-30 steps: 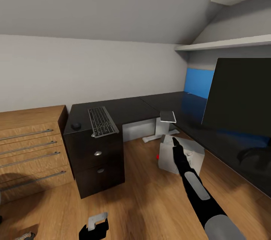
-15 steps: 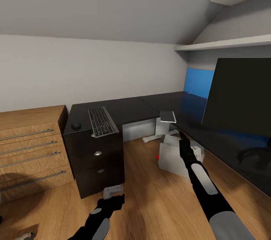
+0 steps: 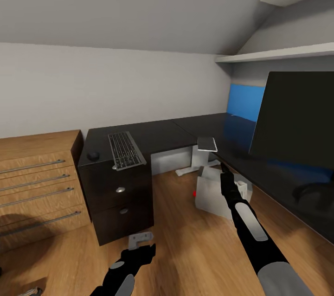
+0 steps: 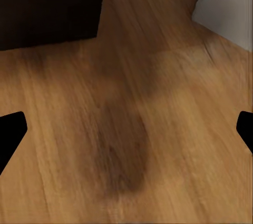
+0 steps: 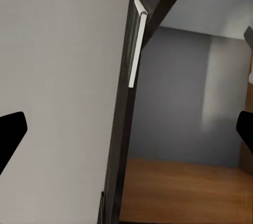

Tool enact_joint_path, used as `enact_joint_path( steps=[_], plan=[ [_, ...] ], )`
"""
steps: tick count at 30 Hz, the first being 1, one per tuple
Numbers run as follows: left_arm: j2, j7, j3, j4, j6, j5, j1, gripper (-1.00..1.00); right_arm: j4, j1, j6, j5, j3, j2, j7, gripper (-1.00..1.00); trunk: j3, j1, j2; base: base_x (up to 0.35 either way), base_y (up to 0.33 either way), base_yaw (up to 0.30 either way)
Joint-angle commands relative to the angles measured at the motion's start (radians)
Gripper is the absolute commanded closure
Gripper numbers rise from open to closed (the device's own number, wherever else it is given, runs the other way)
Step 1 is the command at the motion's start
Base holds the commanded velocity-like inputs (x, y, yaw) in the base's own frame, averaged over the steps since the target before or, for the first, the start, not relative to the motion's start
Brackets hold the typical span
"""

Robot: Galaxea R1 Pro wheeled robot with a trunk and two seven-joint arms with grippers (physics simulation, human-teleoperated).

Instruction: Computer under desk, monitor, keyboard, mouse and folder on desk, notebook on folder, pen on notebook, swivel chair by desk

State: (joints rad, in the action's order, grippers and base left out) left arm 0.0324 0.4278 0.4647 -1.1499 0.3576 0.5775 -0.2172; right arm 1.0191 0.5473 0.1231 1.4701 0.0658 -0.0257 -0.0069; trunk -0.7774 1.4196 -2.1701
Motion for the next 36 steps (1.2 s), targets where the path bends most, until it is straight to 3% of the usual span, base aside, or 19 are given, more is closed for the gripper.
enact_joint_path(
  steps=[1,3,6,28,36],
  plan=[
    [-0.001,0.009,0.01,-0.002,-0.012,0.009,0.001,-1.0,0.001,0.001,0.009,0.01,0.005,-0.002,0.0,-1.0,-0.001,0.0,0.0,0.153,0.0,0.0],
    [-0.001,0.01,0.046,-0.001,-0.057,0.009,0.004,-1.0,-0.001,0.0,0.009,0.01,0.006,-0.002,0.003,-1.0,-0.001,0.0,0.0,0.239,0.0,0.0],
    [-0.001,0.011,0.067,0.0,-0.071,0.01,0.005,-1.0,-0.001,0.0,0.008,0.011,0.006,-0.002,0.003,-1.0,-0.001,0.0,0.0,0.258,0.0,0.0],
    [0.0,0.016,0.173,0.035,-0.084,0.01,0.006,-1.0,-0.006,-0.001,0.007,0.012,0.005,0.007,0.0,-1.0,-0.001,0.0,0.0,0.194,0.0,0.0],
    [0.001,0.017,0.19,0.036,-0.085,0.013,0.006,-1.0,-0.006,-0.001,0.007,0.012,0.005,0.006,0.001,-1.0,-0.001,0.0,0.0,0.097,0.0,0.0]
  ],
)
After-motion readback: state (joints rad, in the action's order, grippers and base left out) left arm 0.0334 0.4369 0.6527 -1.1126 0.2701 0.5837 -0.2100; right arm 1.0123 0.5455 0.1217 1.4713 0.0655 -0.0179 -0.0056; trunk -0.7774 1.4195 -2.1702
